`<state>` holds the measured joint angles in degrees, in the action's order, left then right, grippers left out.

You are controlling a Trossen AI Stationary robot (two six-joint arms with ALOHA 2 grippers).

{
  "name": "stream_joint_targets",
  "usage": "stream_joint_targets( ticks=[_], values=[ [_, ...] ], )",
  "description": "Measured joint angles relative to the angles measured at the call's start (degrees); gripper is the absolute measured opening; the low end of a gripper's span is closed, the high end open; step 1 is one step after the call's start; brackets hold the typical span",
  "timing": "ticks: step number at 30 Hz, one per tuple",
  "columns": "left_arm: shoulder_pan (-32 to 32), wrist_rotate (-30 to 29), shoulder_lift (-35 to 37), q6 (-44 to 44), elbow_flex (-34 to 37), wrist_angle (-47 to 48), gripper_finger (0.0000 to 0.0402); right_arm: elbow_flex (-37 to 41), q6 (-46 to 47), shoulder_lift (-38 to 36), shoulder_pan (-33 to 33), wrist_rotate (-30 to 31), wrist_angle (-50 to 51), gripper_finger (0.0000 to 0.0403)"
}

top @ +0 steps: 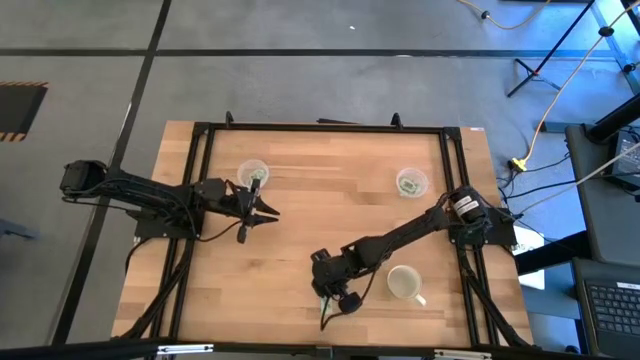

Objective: Pick and place Stevia / Truvia into bins
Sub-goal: Put the stevia packet into the right transparent container

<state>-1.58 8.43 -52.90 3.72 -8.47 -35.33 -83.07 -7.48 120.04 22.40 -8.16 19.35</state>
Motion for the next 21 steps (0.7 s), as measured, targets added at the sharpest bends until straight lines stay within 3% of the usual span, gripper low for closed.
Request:
stream_joint_targets(
  ticks=[4,21],
  values=[
    [0.0,0.0,0.0,0.0,0.0,0.6,0.0072,0.0,-0.4,-2.9,-0.9,0.3,4.2,0.0006],
    [0.0,0.0,0.0,-2.5,0.0,1.3,0.0072,-0.1,7.3,-3.1,-0.8,-0.3,2.4,0.0035]
  ],
)
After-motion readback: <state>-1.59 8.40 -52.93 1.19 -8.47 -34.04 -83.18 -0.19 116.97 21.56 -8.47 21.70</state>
